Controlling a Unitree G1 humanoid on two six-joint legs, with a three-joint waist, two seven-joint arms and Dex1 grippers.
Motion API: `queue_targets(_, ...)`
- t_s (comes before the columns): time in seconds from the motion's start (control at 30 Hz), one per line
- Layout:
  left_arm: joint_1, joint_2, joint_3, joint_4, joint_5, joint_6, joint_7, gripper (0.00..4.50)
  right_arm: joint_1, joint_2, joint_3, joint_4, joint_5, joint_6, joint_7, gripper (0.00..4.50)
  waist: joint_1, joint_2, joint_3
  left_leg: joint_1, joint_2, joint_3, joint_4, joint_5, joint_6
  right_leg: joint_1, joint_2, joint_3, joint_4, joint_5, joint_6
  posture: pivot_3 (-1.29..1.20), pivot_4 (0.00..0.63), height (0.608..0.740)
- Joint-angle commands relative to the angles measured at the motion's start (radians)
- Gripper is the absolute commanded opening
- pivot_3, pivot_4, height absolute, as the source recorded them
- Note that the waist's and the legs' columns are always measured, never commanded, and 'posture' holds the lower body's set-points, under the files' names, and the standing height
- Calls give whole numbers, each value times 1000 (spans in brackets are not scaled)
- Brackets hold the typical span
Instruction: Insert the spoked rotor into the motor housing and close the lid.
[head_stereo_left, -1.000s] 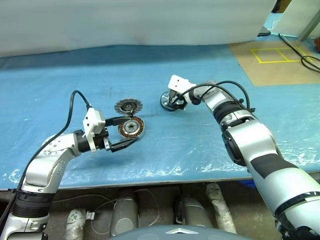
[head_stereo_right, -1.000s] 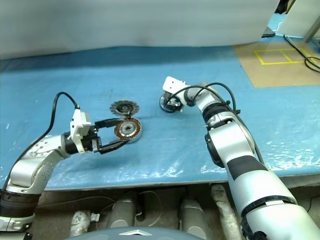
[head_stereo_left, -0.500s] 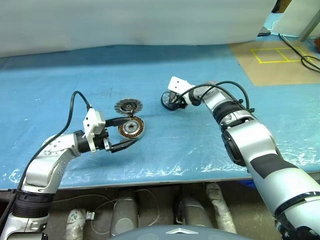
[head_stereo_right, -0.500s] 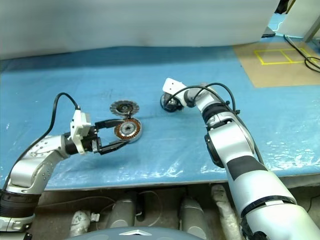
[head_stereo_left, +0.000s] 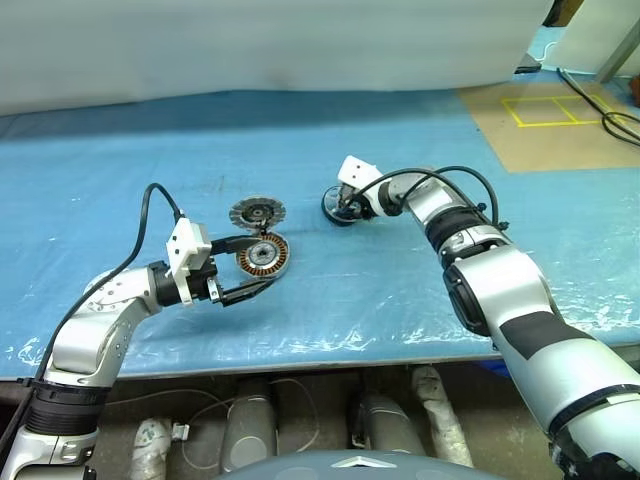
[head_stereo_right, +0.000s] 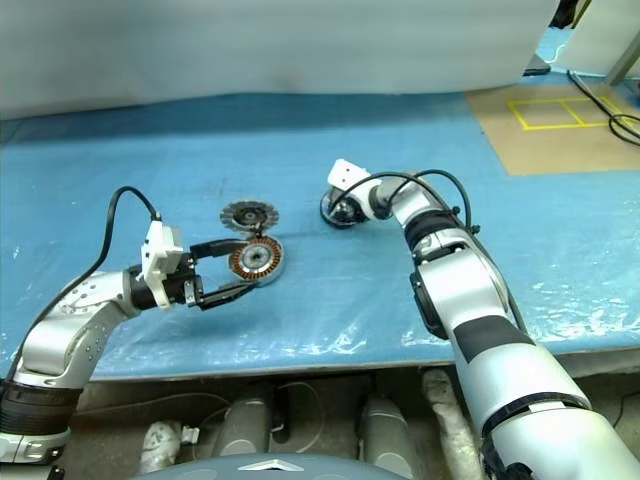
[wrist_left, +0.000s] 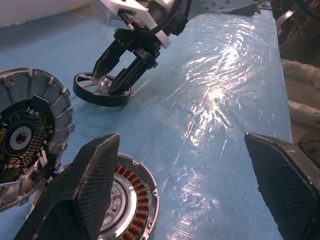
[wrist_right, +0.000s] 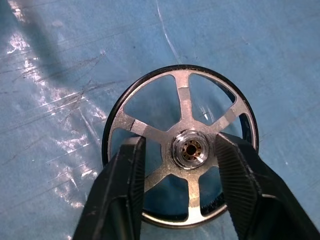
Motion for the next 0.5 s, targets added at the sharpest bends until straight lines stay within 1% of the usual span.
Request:
queue_targets(0.03, 2, 1, 6, -10, -2, -21, -7, 4239, 14, -1, 32, -1, -21, -36, 30, 1595, -2, 0, 0, 1, 0, 0, 0, 0, 0, 1, 0, 0, 0, 0, 0, 0, 150, 740)
queue_targets(0.13, 6, -3, 13, -6, -11, -39, -20, 4239, 15, -10, 49, -12, -24, -70, 94, 1249, -2, 0, 0, 3, 0, 0, 0, 0, 0, 2, 0, 0, 1, 0, 0, 0, 150, 740)
queue_targets(0.33, 17, -25, 35, 6, -22, -61, -13, 4239, 24, -21, 22, -55, 31, -106, 181, 1241, -1, 0, 0, 3, 0, 0, 0, 0, 0, 2, 0, 0, 0, 0, 0, 0, 150, 740)
queue_targets(0.4, 26, -24, 36, 12, -15, -71, -18, 4239, 33, -25, 7, -70, 49, -96, 189, 1241, -1, 0, 0, 2, 0, 0, 0, 0, 0, 2, 0, 0, 0, 0, 0, 0, 150, 740)
queue_targets(0.5, 37, -24, 48, 16, -20, -77, -16, 4239, 55, -39, -42, -124, 116, -65, 247, 1241, 0, 0, 0, 1, 0, 0, 0, 0, 0, 1, 0, 0, 0, 0, 0, 0, 150, 740)
